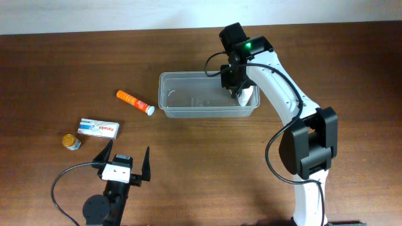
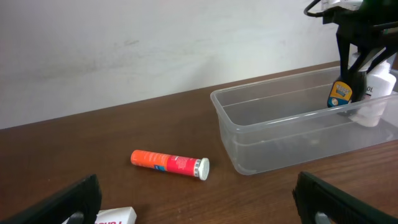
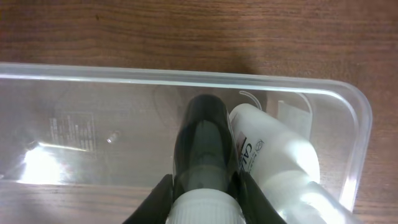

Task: Pack container
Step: 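Carry the dark brown bottle into the container beside the spray bottle, then release the brown bottle and retract the right arm to the upper right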

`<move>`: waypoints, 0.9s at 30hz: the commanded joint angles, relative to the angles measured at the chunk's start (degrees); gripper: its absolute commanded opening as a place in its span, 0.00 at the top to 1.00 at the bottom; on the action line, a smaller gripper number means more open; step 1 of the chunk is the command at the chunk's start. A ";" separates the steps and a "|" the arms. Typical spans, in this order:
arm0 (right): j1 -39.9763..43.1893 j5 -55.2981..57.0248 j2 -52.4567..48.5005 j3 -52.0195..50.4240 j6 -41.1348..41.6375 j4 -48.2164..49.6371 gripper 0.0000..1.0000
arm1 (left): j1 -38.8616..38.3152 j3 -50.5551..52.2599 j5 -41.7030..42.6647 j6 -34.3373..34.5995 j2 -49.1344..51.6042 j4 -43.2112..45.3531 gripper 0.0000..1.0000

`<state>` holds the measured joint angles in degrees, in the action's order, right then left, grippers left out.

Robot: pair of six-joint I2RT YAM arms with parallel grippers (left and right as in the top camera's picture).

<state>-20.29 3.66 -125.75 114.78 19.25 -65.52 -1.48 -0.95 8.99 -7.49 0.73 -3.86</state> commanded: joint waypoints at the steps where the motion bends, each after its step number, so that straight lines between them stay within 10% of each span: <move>1: 0.07 1.55 -0.35 -0.15 0.81 0.20 0.72 | 0.26 0.44 -0.24 0.13 -0.37 0.00 0.01; 27: 0.04 1.36 1.33 12.63 -2.51 -6.54 0.61 | 0.26 0.44 -0.24 0.11 -0.37 0.00 0.01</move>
<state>-20.29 4.08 -125.75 121.99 17.80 -70.26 -1.45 -0.95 8.99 -7.49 0.73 -3.86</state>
